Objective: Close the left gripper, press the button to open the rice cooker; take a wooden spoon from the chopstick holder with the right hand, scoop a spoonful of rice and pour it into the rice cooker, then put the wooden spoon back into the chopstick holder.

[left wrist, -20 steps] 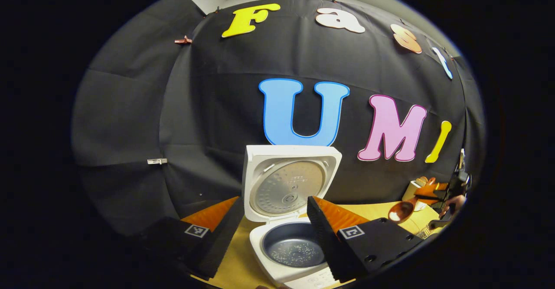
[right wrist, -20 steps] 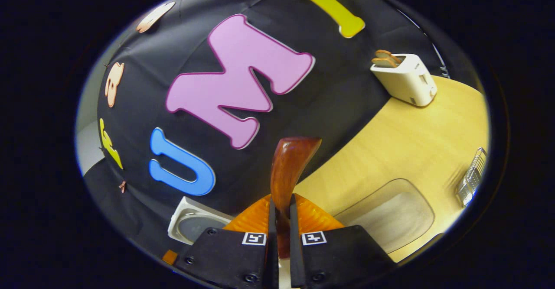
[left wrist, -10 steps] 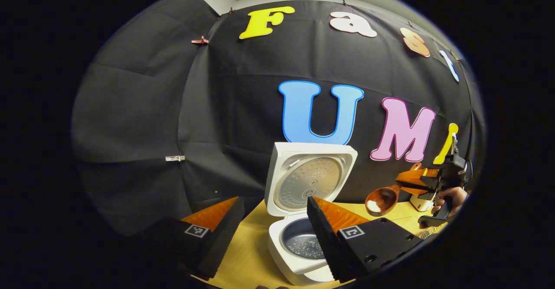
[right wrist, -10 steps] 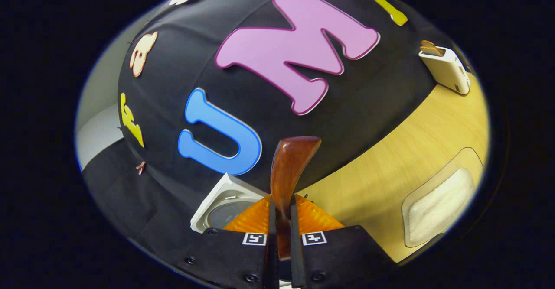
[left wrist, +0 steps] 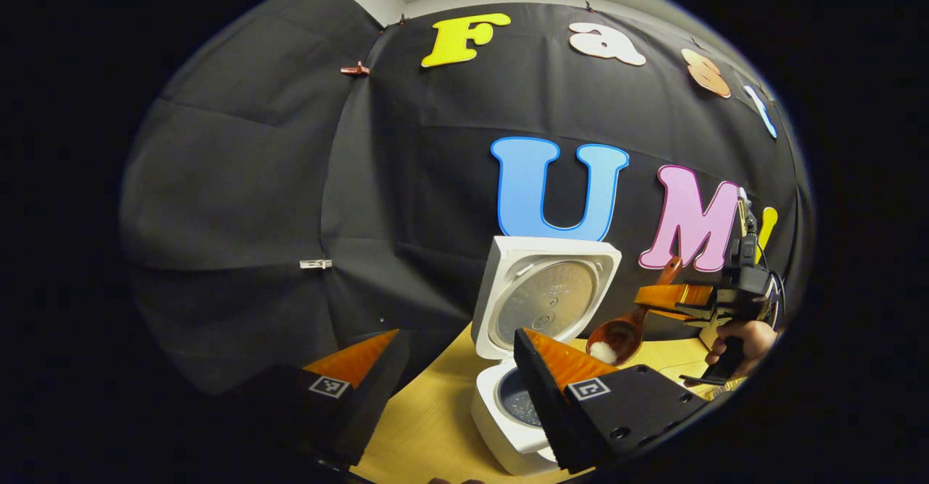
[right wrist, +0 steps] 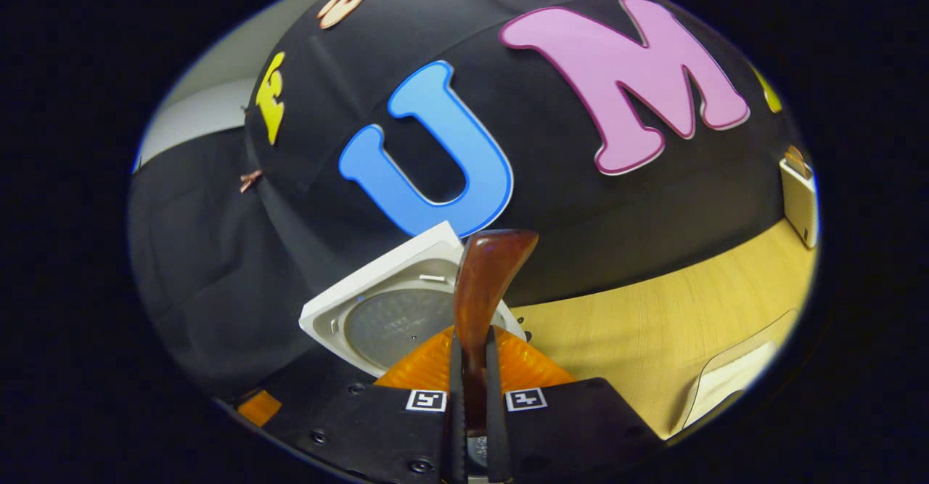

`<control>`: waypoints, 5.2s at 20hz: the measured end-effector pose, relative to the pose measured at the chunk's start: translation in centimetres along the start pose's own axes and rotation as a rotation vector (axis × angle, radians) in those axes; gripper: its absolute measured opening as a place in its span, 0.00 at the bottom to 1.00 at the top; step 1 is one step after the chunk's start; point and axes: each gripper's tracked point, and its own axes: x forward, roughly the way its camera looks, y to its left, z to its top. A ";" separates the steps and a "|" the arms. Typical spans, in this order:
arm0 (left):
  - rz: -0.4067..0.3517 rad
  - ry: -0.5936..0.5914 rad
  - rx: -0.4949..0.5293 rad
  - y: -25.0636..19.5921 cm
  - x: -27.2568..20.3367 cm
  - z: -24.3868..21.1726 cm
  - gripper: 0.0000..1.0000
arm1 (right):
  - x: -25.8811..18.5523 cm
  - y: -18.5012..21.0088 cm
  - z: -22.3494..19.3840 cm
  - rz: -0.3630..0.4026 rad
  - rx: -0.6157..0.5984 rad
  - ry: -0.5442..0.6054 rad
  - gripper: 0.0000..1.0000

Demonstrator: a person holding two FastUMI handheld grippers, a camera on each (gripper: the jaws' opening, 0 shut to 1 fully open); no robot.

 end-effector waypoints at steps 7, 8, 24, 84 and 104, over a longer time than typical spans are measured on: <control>0.006 0.000 -0.017 0.2 -0.5 -0.3 0.93 | 0.2 3.5 -1.4 0.042 -0.385 0.003 0.14; 0.006 0.000 -0.021 0.1 -0.5 -0.5 0.93 | 0.2 4.0 -1.6 0.056 -0.428 0.005 0.15; 0.053 0.008 -0.051 1.9 -2.0 -1.6 0.93 | -1.3 9.1 -6.5 0.240 -1.148 -0.018 0.14; -0.081 0.021 -0.002 -14.9 -2.1 1.5 0.93 | -32.5 -45.4 -3.0 -0.682 0.136 0.045 0.15; -0.127 -0.045 0.017 -17.0 0.8 4.3 0.93 | -37.6 -43.9 -0.9 -0.721 0.201 -0.021 0.97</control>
